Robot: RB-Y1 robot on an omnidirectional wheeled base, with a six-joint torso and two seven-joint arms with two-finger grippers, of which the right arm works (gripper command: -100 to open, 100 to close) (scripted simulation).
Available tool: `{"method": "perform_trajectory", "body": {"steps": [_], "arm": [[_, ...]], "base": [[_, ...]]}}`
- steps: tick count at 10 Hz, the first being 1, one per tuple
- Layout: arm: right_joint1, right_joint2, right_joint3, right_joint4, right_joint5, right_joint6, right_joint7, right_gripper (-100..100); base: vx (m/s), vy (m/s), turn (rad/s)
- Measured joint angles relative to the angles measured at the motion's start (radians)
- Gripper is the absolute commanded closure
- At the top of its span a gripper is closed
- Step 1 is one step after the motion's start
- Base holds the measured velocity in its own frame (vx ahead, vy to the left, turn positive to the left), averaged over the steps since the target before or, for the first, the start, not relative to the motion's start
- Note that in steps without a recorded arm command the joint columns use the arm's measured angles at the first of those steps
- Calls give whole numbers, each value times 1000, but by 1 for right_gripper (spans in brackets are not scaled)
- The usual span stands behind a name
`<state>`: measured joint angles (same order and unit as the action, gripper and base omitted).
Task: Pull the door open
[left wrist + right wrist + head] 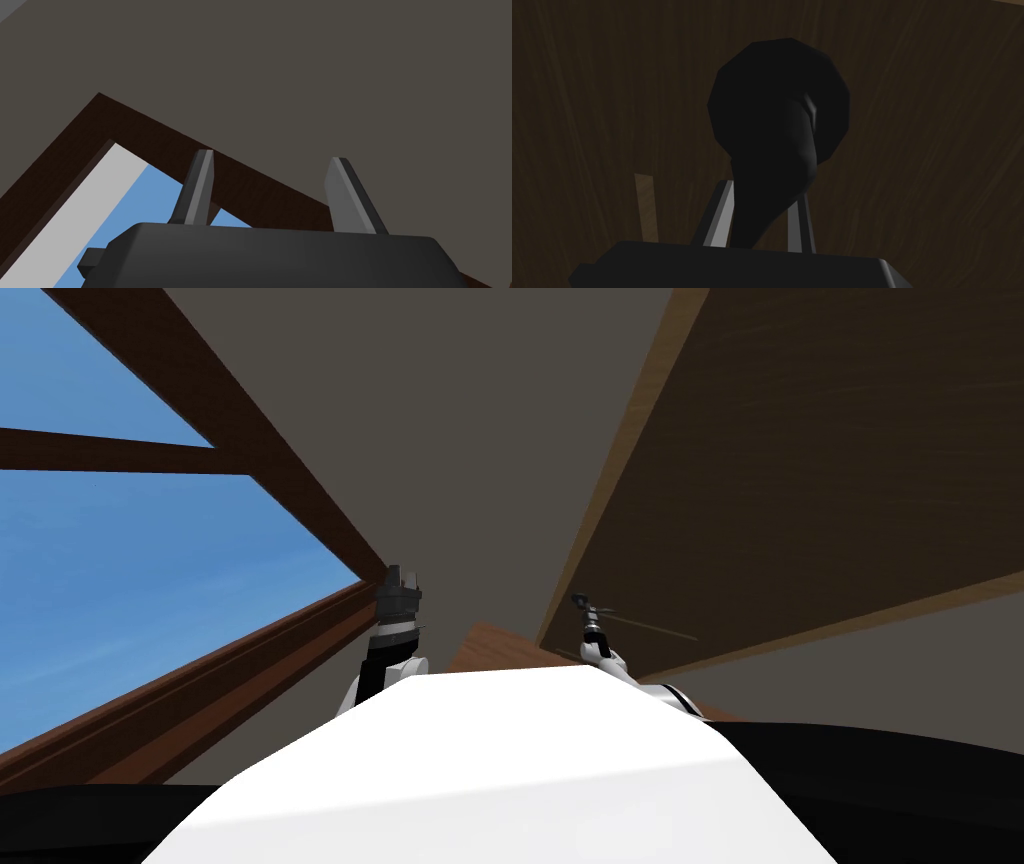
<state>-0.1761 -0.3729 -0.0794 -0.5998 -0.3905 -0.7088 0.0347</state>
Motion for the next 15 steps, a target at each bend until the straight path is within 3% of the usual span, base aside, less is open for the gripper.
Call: {"method": "perform_trajectory", "body": {"steps": [5, 9, 15], "arm": [[24, -31, 56, 0, 27, -21, -69, 100], [47, -45, 82, -26, 39, -20, -99, 100], [77, -82, 152, -57, 69, -48, -168, 100]], "base": [[-225, -41, 144], [-191, -40, 93], [-234, -45, 103]]}}
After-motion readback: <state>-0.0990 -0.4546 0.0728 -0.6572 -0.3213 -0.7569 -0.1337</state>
